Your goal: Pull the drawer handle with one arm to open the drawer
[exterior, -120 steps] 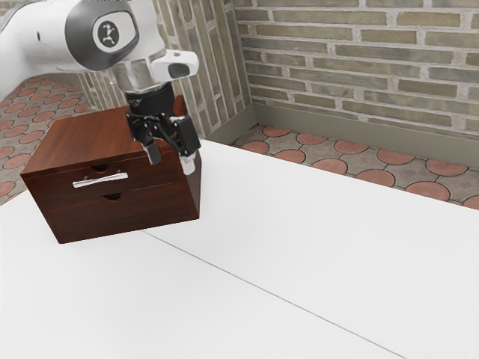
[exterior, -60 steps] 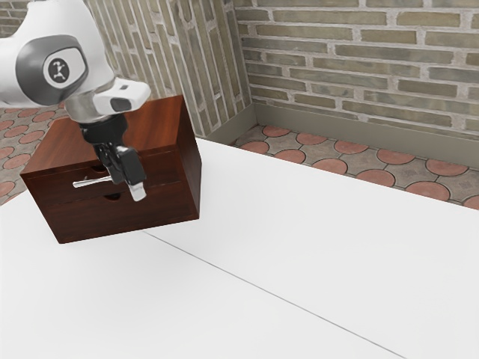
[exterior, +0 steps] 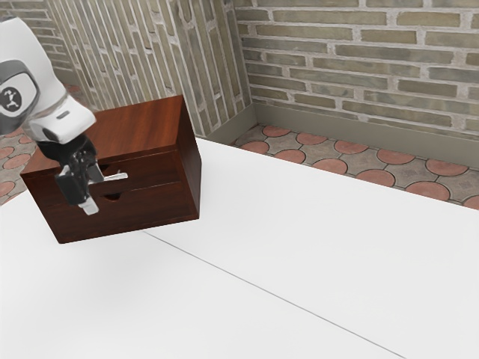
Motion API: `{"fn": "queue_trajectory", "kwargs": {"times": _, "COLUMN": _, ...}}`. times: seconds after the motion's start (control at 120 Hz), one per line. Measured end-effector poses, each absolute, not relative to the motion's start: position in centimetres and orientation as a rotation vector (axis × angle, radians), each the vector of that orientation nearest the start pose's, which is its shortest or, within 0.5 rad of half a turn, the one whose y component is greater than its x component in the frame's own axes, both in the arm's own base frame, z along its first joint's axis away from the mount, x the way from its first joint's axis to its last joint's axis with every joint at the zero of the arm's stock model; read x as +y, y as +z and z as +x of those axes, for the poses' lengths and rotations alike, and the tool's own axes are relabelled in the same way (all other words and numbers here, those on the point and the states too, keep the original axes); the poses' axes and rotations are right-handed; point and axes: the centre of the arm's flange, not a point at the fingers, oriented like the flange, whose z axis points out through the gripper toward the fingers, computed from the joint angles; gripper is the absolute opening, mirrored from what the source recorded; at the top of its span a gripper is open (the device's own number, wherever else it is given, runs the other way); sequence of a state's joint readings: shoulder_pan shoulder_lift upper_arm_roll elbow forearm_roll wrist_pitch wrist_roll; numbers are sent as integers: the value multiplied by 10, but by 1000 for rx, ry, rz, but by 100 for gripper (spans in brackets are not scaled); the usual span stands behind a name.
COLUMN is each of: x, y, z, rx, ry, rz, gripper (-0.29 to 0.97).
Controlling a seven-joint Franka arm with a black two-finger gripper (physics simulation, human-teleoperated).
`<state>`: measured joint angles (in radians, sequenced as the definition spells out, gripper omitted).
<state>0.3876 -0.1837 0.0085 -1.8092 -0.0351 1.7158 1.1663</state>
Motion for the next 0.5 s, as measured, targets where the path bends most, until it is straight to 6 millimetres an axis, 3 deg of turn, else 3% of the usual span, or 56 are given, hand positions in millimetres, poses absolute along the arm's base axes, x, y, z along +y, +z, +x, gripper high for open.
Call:
{"fn": "queue_trajectory", "kwargs": {"times": 0.2, "x": 215, "y": 618, "z": 464, "rx": 1314, "ry": -156, "rz": -2766, "gripper": 68}}
{"fn": "queue_trajectory", "kwargs": {"times": 0.5, "x": 227, "y": 596, "z": 483, "rx": 1475, "ry": -180, "rz": -2641, "gripper": 68}}
